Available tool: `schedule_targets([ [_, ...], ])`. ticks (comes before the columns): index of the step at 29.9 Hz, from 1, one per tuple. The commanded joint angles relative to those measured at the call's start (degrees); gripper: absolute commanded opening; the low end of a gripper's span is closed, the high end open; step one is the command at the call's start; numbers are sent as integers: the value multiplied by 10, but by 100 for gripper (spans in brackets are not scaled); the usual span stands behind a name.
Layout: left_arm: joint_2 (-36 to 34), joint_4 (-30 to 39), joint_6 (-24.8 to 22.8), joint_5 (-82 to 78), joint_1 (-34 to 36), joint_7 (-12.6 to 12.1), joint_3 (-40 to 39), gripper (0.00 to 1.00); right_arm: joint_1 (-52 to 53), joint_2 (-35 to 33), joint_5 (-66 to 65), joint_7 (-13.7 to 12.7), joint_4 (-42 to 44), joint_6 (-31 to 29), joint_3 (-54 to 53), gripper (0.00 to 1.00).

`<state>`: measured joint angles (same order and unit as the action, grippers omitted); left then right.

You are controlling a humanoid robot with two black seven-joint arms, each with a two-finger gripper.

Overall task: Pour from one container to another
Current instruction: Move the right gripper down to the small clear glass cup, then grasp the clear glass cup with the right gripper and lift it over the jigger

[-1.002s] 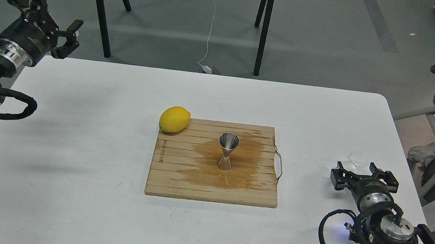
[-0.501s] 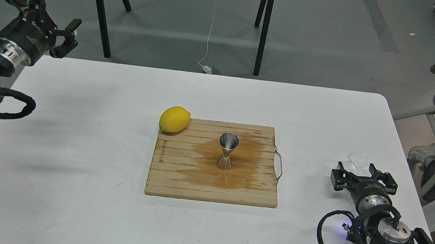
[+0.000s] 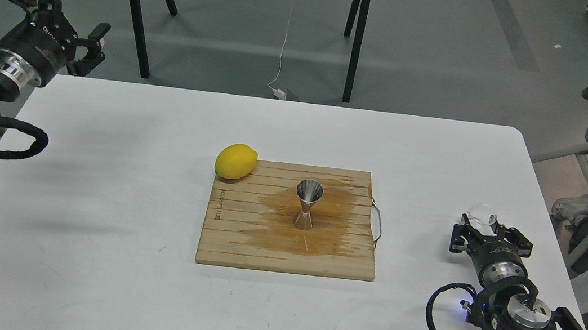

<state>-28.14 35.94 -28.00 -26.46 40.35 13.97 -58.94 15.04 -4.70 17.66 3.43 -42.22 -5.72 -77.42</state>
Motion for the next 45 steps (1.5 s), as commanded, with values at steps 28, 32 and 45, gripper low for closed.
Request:
schedule_targets([
  [28,-3,0,0,0,-1,1,0,99,-61,3,-31,9,-347,134,67,33],
  [32,-3,0,0,0,0,1,0,99,-49,15,-64,9,-365,164,87,33],
  [45,-2,0,0,0,3,0,0,99,-24,46,-133,9,-458,244,162,33],
])
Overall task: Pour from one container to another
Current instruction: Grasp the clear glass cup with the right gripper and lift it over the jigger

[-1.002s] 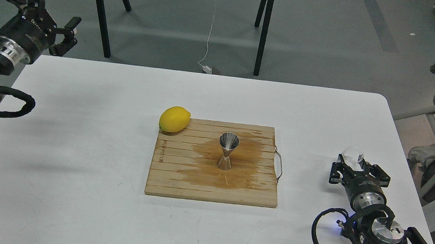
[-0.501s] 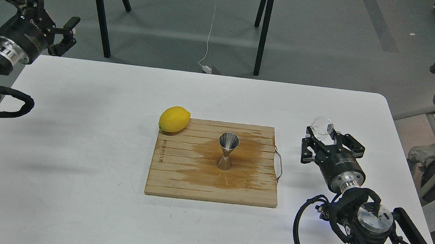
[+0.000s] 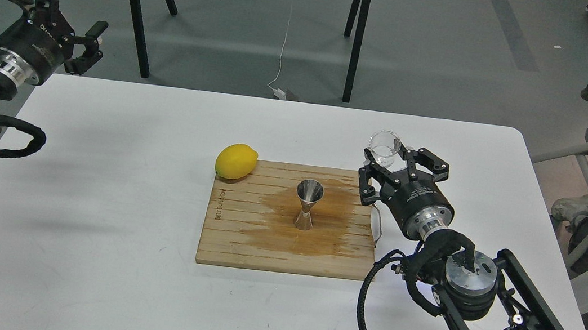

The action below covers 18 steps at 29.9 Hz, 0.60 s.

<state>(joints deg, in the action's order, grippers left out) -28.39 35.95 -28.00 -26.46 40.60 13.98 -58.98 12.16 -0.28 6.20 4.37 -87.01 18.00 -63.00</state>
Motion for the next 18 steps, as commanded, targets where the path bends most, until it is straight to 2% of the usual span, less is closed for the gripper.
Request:
schedule_targets([
  [1,1,0,0,0,0,0,0,99,5,2,-29,-1,-10,6,25,33],
  [18,2,1,0,0,1,0,-1,99,5,-4,-120,-2,-21,12,76,33],
])
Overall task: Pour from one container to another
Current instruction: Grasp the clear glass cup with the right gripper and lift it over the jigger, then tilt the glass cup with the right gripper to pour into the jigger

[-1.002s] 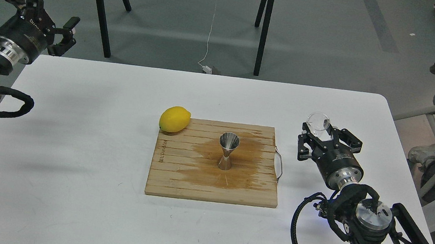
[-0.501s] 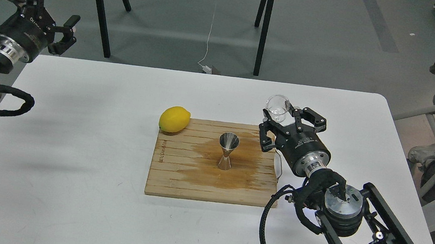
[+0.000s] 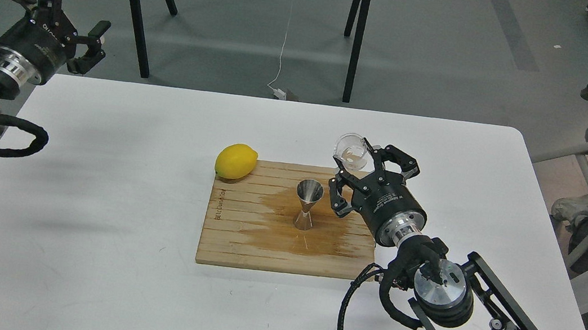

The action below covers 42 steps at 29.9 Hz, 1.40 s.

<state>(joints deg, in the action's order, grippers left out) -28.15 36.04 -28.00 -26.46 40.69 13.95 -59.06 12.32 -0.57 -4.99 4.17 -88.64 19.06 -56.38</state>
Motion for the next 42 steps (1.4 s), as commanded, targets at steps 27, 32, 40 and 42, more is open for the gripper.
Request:
schedule_targets([
  [27,-1,0,0,0,-1,0,1,99,62,-75,-161,-26,-7,54,132,33],
  [32,-1,0,0,0,-1,0,1,99,81,-88,-176,-34,-7,53,153,33],
  [40,-1,0,0,0,-2,0,1,99,106,-99,-194,-38,-5,53,190,33],
  [42,-1,0,0,0,-2,0,1,99,108,-103,-201,-38,-5,53,191,33],
])
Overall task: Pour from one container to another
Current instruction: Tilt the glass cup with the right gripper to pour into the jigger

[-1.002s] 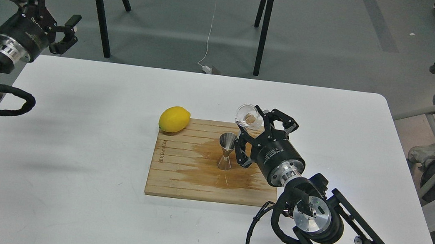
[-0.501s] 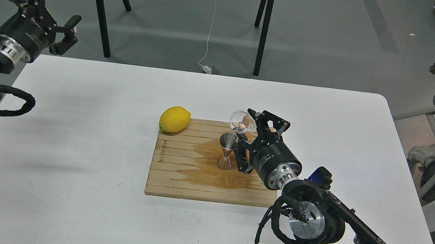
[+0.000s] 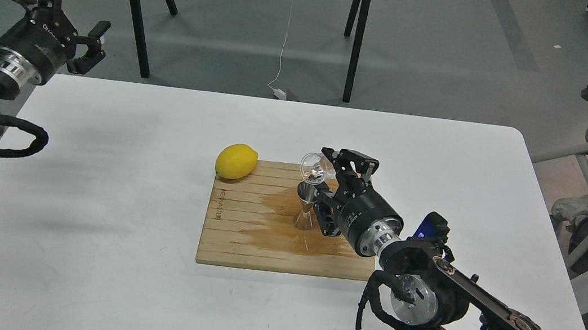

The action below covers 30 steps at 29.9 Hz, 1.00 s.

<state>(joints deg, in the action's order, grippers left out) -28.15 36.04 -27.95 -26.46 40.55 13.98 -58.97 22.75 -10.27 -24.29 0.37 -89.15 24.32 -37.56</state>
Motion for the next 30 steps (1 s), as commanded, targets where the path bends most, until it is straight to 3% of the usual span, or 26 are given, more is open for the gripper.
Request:
schedule_targets([
  [1,-1,0,0,0,0,1,0,99,6,-11,-12,0,0,0,4,33],
  [30,-1,0,1,0,1,1,-1,99,47,-49,-41,-6,17,-4,57,33],
])
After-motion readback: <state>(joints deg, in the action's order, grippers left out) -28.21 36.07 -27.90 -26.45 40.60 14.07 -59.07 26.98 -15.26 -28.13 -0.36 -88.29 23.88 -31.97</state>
